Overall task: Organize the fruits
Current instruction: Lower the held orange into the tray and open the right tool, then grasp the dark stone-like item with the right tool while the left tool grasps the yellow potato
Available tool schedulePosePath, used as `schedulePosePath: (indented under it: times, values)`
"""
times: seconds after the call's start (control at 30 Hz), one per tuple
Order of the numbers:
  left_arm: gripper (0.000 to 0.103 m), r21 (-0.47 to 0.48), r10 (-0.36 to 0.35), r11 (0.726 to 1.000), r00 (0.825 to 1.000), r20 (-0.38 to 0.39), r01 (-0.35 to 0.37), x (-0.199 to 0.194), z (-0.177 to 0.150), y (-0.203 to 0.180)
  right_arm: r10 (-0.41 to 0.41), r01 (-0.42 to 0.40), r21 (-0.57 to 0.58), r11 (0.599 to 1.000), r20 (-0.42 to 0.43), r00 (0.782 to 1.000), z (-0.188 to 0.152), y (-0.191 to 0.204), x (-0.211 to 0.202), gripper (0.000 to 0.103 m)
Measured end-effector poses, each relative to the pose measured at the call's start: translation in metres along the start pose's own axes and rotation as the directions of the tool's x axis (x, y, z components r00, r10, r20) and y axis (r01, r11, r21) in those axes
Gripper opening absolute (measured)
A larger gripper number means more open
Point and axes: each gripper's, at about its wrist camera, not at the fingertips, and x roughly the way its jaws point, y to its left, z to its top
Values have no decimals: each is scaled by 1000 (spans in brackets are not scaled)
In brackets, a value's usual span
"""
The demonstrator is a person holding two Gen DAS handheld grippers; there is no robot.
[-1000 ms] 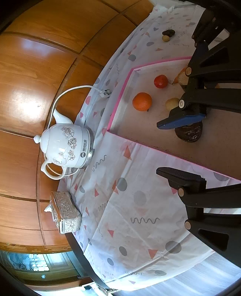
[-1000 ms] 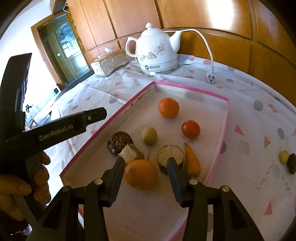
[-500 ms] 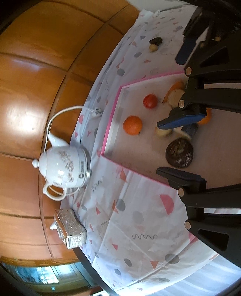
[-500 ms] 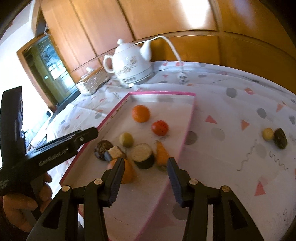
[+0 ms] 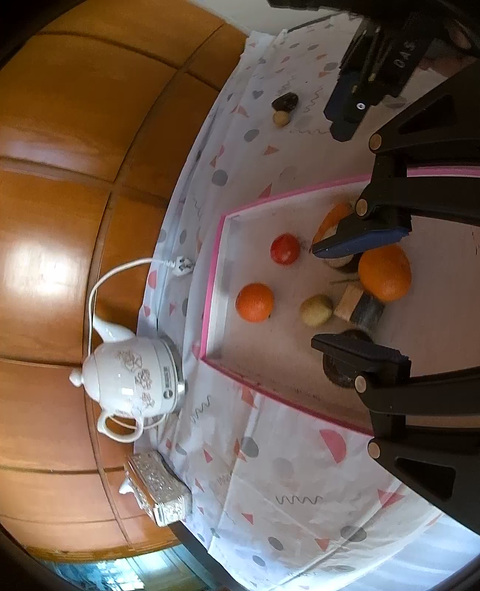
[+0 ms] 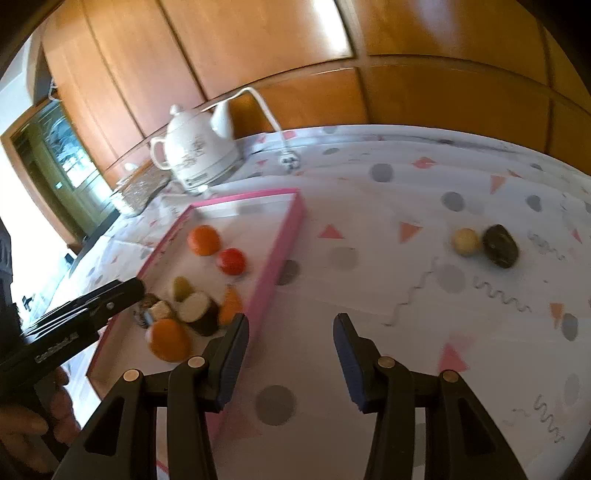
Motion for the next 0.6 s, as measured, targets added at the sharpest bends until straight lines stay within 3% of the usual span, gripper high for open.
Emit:
schedulePosePath:
  times: [0.6]
  values:
    - [43,144,-78,986,995,-58,86,17,-3,-65,-169,165,135,977,16,985,0,-94,-13,48]
